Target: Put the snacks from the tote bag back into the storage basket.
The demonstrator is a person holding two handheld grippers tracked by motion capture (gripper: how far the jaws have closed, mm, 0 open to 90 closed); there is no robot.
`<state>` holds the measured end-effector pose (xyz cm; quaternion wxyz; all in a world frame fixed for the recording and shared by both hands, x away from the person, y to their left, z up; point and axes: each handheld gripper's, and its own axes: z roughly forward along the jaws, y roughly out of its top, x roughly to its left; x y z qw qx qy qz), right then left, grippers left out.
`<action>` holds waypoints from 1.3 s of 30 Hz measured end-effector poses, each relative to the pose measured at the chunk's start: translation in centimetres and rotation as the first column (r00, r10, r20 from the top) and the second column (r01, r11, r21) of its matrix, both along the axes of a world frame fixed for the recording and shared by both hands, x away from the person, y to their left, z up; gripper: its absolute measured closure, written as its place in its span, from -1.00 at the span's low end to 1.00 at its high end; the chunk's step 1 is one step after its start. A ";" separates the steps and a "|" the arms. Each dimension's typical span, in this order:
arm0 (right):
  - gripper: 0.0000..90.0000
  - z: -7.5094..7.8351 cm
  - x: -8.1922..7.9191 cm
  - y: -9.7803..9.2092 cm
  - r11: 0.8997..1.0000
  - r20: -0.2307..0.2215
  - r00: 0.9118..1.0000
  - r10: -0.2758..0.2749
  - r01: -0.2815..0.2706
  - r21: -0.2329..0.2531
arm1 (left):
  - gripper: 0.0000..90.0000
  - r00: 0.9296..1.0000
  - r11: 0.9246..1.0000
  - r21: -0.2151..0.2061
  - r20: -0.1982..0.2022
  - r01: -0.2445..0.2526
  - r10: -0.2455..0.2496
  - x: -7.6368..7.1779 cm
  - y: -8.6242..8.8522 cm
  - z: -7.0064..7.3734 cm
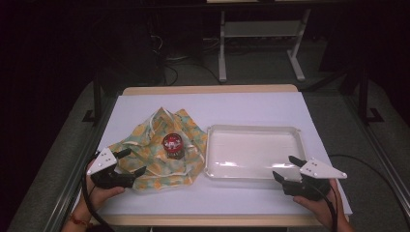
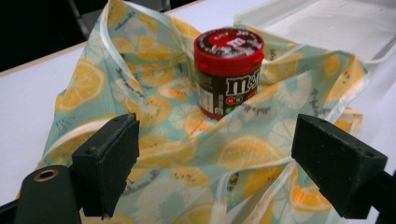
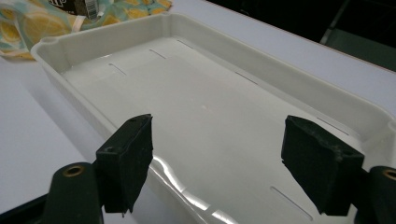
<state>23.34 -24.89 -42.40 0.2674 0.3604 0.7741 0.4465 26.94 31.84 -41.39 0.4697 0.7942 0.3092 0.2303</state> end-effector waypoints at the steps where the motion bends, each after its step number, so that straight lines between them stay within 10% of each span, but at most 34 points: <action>1: -0.46 0.0 0.1 0.1 1.000 0.003 1.000 0.005 -0.005 -0.003 | -0.67 1.000 1.000 0.000 0.000 0.000 0.000 0.0 0.0 0.0; 29: -0.46 0.3 -0.1 1.3 0.999 0.004 0.999 0.032 -0.032 -0.033 | -0.63 0.999 1.000 -0.002 -0.046 -0.012 0.012 -0.1 0.5 -0.5; 39: -0.46 0.1 0.0 1.6 0.998 -0.003 0.999 0.035 -0.035 -0.044 | -0.62 0.997 0.998 0.058 -0.083 -0.003 0.008 0.7 -0.8 0.2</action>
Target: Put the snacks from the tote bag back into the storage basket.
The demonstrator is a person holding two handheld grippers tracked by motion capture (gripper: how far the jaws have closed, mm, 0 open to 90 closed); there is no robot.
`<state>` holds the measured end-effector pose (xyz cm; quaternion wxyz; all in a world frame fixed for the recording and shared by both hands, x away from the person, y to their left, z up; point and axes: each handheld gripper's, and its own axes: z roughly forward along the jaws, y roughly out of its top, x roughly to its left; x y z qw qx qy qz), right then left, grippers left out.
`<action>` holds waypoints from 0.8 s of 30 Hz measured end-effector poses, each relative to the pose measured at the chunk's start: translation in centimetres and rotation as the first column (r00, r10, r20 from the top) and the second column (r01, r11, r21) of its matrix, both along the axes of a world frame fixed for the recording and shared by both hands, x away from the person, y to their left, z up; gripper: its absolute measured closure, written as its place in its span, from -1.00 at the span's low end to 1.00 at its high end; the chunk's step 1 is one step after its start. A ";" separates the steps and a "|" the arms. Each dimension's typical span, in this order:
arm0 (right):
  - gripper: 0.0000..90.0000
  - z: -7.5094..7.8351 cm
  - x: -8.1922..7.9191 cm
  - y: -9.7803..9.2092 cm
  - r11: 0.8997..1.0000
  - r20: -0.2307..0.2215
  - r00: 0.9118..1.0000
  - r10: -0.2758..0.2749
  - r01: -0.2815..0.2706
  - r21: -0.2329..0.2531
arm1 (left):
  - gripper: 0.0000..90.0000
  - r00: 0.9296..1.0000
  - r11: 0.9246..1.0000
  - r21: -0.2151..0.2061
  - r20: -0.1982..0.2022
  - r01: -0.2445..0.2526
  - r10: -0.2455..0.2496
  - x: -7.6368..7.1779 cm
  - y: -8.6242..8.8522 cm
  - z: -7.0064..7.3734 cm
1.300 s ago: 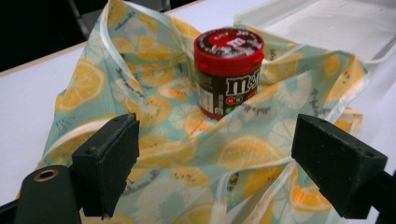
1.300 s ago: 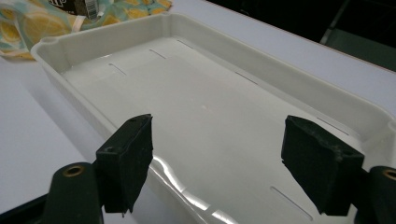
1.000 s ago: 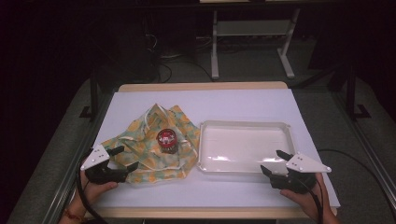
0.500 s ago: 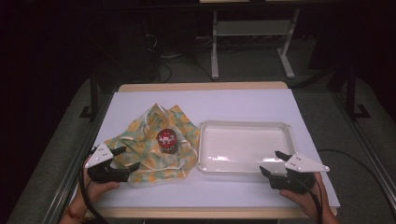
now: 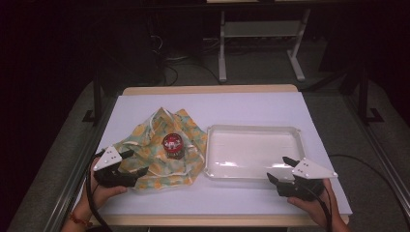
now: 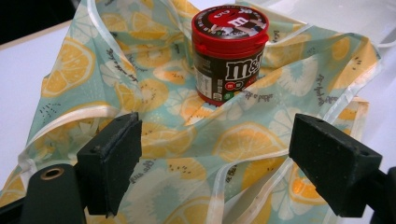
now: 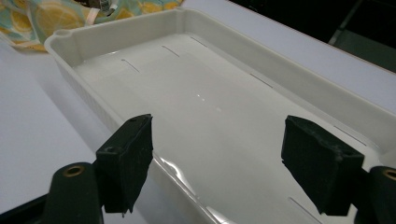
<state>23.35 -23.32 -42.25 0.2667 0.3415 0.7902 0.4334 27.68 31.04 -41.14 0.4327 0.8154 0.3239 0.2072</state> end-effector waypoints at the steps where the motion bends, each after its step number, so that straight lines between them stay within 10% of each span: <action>1: -0.46 0.0 -0.1 0.0 1.000 0.001 1.000 0.000 0.000 0.001 | -0.62 1.000 1.000 0.001 -0.004 -0.006 0.006 0.1 0.0 0.2; 24: -0.46 -0.2 -0.2 0.6 1.000 -0.011 1.000 0.004 -0.005 -0.008 | -0.66 0.997 0.996 0.051 -0.015 0.080 -0.079 2.5 -2.6 3.9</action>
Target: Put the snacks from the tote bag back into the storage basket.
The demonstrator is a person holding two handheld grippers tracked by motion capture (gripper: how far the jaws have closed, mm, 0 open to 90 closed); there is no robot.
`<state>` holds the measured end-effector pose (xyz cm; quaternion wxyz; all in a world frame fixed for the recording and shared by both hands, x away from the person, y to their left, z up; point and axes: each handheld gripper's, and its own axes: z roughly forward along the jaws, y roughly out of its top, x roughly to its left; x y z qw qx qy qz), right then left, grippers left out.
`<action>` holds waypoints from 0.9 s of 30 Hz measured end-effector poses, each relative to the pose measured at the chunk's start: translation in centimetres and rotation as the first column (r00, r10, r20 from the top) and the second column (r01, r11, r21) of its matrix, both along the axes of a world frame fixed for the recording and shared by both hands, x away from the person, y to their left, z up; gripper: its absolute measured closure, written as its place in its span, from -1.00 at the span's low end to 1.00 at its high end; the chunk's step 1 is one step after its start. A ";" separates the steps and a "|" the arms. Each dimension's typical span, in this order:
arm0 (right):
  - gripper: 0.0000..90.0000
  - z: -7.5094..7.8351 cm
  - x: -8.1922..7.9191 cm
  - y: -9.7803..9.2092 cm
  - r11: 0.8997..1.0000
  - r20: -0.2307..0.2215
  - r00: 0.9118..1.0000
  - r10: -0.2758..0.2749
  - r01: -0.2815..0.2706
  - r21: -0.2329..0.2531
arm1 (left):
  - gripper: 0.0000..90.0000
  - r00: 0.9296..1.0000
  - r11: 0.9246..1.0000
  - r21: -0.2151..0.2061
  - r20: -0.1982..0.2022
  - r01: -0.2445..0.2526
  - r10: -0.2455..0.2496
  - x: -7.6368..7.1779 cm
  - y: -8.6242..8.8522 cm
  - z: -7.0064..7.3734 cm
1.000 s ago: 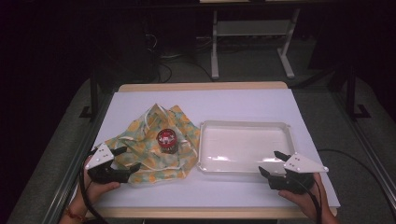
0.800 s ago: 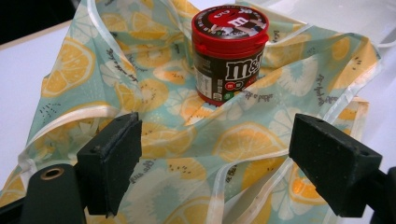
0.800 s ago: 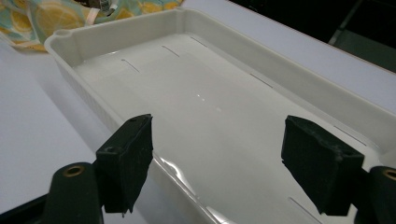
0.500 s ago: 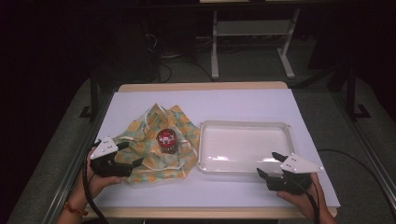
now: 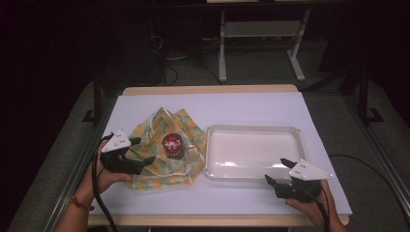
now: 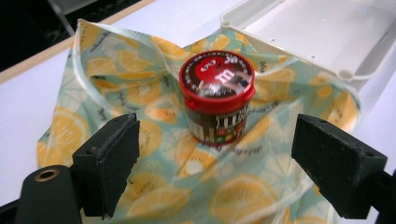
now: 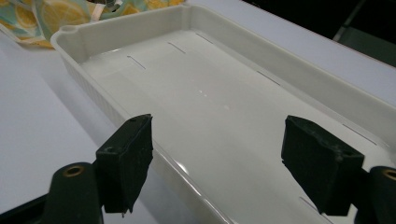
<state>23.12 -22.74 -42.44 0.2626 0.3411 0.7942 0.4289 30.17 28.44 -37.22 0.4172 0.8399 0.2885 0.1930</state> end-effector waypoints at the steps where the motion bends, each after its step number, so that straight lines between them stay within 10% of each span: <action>1: -0.46 0.0 0.0 0.0 1.000 -0.001 1.000 -0.003 0.003 -0.001 | -0.66 1.000 1.000 0.001 -0.009 0.005 -0.005 0.3 -0.2 0.1; 27: -0.46 -0.3 0.0 -0.1 1.000 -0.014 1.000 0.005 -0.005 -0.006 | -0.66 0.990 0.986 0.135 -0.121 0.094 -0.077 4.4 -5.5 0.0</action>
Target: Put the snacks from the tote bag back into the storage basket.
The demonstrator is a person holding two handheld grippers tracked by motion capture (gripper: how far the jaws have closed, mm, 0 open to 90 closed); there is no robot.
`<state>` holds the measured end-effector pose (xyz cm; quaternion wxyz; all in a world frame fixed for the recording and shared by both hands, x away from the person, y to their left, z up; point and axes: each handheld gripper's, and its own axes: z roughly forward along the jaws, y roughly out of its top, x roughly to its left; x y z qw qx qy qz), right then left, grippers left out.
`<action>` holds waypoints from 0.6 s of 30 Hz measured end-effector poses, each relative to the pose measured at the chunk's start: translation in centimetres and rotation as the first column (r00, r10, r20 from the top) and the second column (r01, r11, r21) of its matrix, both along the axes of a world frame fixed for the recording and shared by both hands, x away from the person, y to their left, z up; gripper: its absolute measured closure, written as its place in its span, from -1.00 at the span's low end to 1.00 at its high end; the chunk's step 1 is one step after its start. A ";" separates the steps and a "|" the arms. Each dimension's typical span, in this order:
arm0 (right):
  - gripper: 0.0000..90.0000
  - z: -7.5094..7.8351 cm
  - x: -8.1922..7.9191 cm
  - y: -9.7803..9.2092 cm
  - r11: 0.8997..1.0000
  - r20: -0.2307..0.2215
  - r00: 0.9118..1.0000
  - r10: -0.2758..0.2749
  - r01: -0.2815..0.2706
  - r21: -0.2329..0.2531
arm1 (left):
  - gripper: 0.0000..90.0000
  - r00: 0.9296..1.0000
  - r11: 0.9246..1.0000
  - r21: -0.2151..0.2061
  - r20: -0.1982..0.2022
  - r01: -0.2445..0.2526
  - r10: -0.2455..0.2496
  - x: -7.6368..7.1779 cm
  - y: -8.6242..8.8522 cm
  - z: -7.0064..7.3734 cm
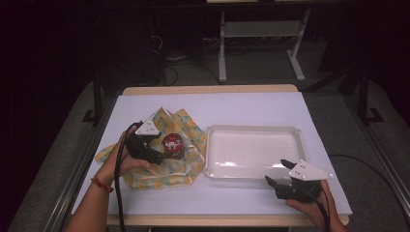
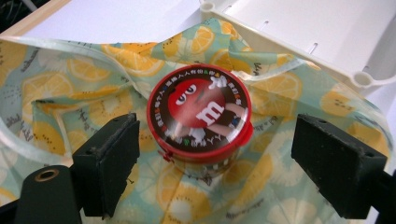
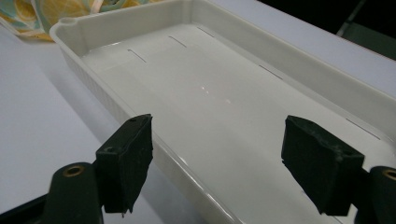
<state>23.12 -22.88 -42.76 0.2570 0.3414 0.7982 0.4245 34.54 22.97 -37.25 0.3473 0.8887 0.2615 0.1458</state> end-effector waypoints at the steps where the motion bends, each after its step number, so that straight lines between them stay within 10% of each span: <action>1: -0.46 0.0 0.0 0.0 1.000 0.000 1.000 0.000 0.000 0.000 | -0.66 1.000 1.000 0.002 0.000 0.002 -0.002 0.1 -0.1 0.0; 18: -0.46 -0.1 -0.1 0.0 1.000 -0.006 1.000 0.010 -0.010 -0.013 | -0.69 0.995 0.991 0.133 -0.100 0.015 -0.001 2.4 -2.5 -1.1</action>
